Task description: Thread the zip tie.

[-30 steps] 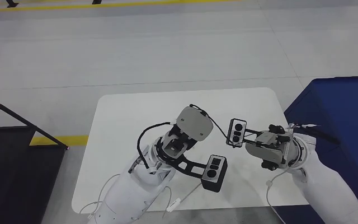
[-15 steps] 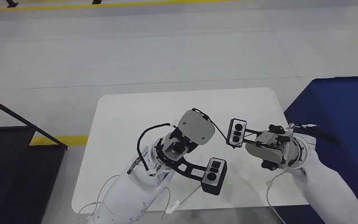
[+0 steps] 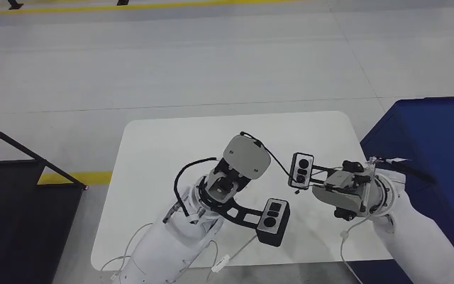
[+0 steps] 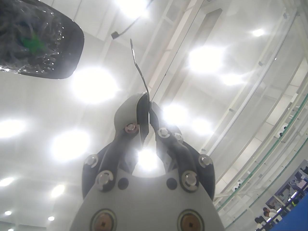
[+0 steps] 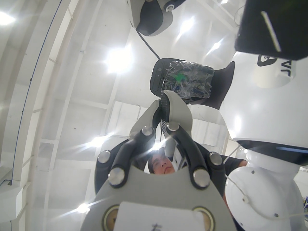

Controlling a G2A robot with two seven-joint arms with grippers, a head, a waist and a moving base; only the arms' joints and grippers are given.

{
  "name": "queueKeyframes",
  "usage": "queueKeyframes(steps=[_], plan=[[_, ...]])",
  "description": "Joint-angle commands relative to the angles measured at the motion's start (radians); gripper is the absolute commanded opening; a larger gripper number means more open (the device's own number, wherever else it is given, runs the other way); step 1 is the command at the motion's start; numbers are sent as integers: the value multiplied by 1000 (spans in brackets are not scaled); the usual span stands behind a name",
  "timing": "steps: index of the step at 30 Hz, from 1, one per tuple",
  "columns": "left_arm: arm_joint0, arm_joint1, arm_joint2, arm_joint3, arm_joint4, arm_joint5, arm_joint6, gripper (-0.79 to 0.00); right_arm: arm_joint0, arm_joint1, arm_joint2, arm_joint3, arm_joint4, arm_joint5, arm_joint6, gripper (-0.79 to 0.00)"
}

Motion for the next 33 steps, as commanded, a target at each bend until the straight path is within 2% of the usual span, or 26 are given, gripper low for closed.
queueKeyframes(steps=[1, 5, 10, 16, 23, 33], plan=[[1, 2, 11, 6, 0, 11, 0, -785, 5, 0, 4, -2, -8, -4, 4, -785], [10, 5, 36, 20, 0, 19, -38, -785, 18, 2, 9, -11, -75, -47, 46, -785], [14, 23, 73, 57, 0, 93, -78, -785, -15, 20, 7, -27, -196, -129, 129, -785], [-15, 57, 93, 41, 0, 97, -132, -785, -41, 57, 8, 5, -209, -168, 168, -785], [-47, 99, 123, 51, 0, 97, -160, -785, -62, 105, -16, 26, -204, -168, 168, -785], [-47, 99, 123, 51, 0, 97, -160, -785, -62, 105, -16, 26, -204, -168, 168, -785]])
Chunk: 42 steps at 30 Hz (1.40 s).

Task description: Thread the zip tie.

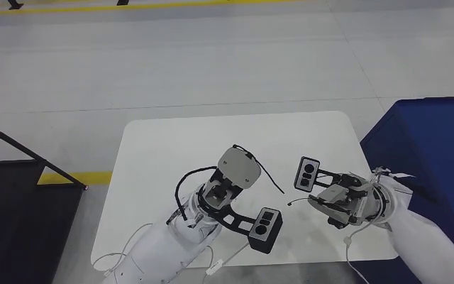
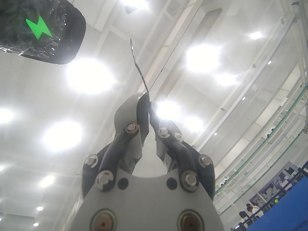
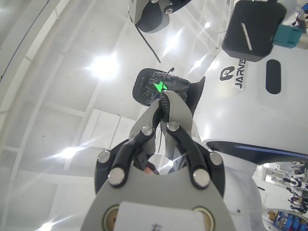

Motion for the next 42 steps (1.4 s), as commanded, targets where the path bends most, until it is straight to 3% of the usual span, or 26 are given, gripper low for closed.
queueKeyframes(steps=[1, 11, 26, 42], plan=[[9, 1, -7, -1, 10, -5, 9, -785, 0, 0, 0, 0, 0, 0, 0, -785], [47, -3, -27, -38, 0, 0, 94, -785, -4, -8, -28, -24, 141, 87, -88, -785], [62, -16, -41, -44, 0, 0, 65, -785, 27, -4, -33, -32, 148, 117, -118, -785], [75, -22, -61, -45, 0, 0, 127, -785, 28, -4, -34, -31, 150, 117, -118, -785]])
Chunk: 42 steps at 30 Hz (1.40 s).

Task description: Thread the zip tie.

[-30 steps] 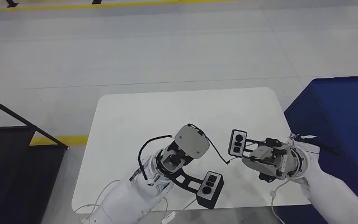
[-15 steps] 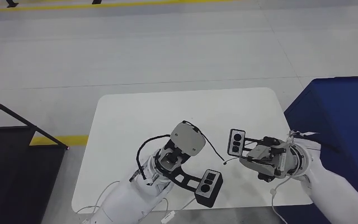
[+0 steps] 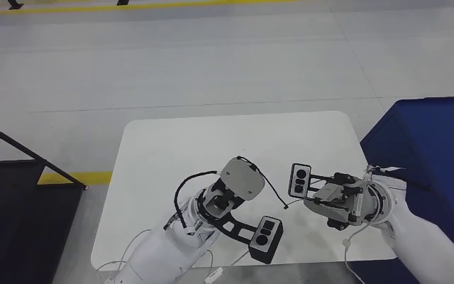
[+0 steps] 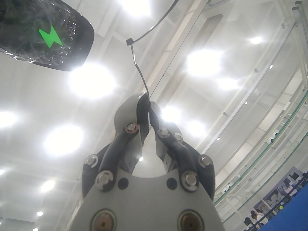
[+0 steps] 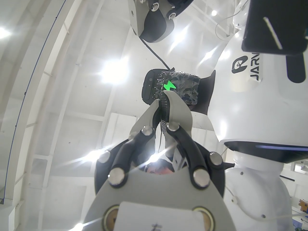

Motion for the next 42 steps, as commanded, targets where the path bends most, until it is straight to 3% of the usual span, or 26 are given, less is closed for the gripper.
queueKeyframes(steps=[1, 10, 35, 42], plan=[[7, -1, -3, -4, -1, 0, 1, -785, 0, 0, 0, 0, 0, 0, 0, -785], [19, -13, -2, 2, -1, 0, -41, -785, 0, 0, 0, 0, 0, 0, 0, -785], [47, -21, -39, -15, -1, 0, 46, -785, 0, 0, 0, 0, 0, 0, 0, -785], [57, -30, -40, -9, -1, 0, -2, -785, 0, 0, 0, 0, 0, 0, 0, -785]])
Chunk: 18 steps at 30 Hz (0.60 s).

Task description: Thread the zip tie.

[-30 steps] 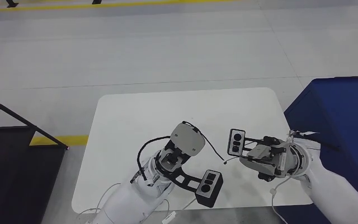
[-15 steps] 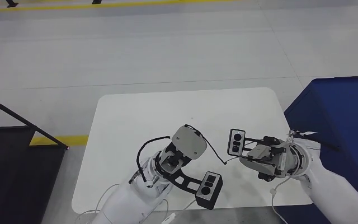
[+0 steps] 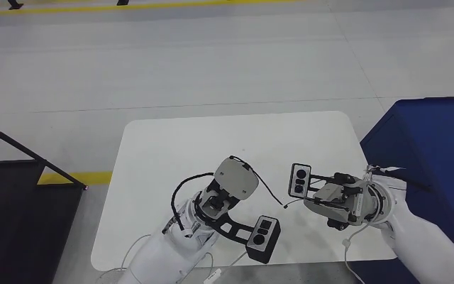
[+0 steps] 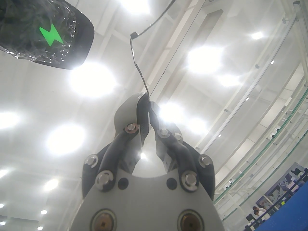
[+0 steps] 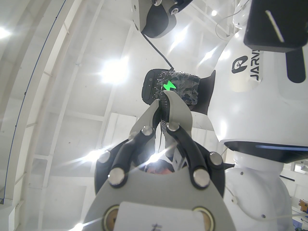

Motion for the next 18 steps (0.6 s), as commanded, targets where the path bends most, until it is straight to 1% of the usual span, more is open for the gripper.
queueKeyframes(steps=[1, 5, 7, 18], plan=[[0, -2, 6, 3, 0, 0, -12, -785, 0, 0, 0, 0, 0, 0, 0, -785], [-3, -3, 7, 9, 0, 0, -7, -785, 0, 0, 0, 0, 0, 0, 0, -785], [-7, -1, -3, 16, 7, -1, 22, -785, 0, 0, 0, 0, 0, 0, 0, -785], [12, -5, -12, -9, 0, 0, 47, -785, 0, 0, 0, 0, 0, 0, 0, -785]])
